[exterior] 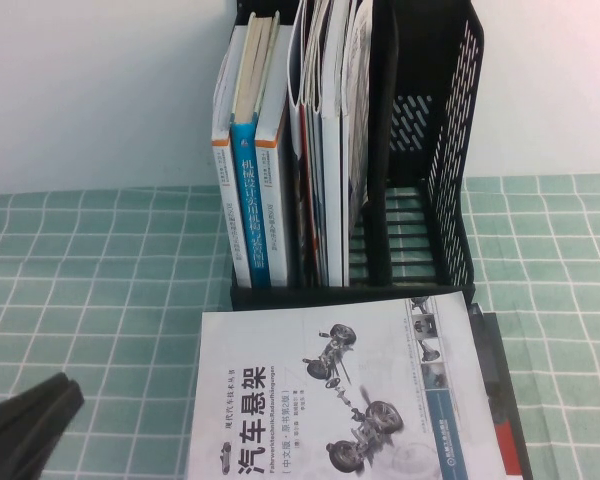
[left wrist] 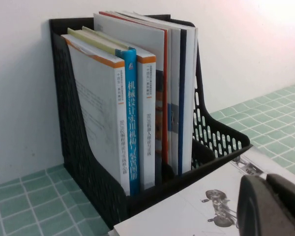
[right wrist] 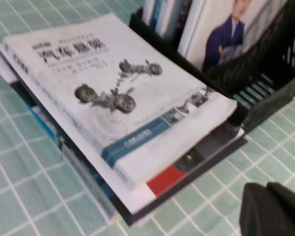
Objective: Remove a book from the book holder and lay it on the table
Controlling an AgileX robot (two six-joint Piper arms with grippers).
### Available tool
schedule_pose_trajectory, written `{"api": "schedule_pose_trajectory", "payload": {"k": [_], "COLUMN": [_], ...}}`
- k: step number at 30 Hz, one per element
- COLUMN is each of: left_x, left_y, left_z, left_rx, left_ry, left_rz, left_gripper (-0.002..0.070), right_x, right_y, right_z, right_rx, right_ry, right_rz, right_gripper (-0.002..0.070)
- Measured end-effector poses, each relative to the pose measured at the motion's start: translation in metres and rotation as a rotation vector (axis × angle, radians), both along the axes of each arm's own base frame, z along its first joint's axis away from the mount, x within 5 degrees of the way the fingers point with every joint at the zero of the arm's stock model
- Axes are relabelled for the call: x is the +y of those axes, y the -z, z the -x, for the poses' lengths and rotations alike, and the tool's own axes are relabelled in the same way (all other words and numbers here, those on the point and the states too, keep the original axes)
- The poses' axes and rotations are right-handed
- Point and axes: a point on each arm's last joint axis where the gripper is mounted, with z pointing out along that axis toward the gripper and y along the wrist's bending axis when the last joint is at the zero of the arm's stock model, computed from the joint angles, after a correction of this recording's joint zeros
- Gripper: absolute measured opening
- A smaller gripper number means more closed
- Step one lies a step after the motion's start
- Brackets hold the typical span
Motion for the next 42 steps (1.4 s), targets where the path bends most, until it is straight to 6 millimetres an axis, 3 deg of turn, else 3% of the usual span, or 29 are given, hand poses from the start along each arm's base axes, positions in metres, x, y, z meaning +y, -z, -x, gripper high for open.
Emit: {"api": "schedule_pose_trajectory", "payload": {"k": [4, 8, 18, 26, 30, 38, 42], "left_x": [0.001, 0.002, 0.002, 0.002, 0.002, 0.023, 0.033], "left_y": [0.025, 0.039, 0.06, 0.066, 0.08, 0.08, 0.078], "left_z": [0.005, 0.006, 0.007, 0.007, 0.008, 0.009, 0.011], "left_rx": [-0.02, -0.011, 0.036, 0.053, 0.059, -0.024, -0.092], "left_ry": [0.02, 0.025, 0.025, 0.023, 0.028, -0.224, -0.369], "left_rz": [0.014, 0.007, -0.025, -0.037, -0.041, 0.029, -0.017], "left_gripper": [-0.0003, -0.0003, -0.0003, -0.0003, -0.0003, -0.0003, -0.0003], "right_x": [0.002, 0.003, 0.008, 0.008, 0.008, 0.008, 0.008], "right_y": [0.019, 0.022, 0.025, 0.025, 0.025, 0.025, 0.025], "right_z": [0.003, 0.004, 0.01, 0.01, 0.01, 0.01, 0.01], "right_rx": [-0.097, -0.135, -0.009, 0.007, 0.008, 0.008, 0.008], "right_ry": [-0.061, -0.078, -0.106, -0.109, -0.11, -0.11, -0.11], "right_rz": [-0.114, -0.147, -0.238, -0.249, -0.25, -0.25, -0.25], "right_gripper": [0.0003, 0.0003, 0.0003, 0.0003, 0.0003, 0.0003, 0.0003]}}
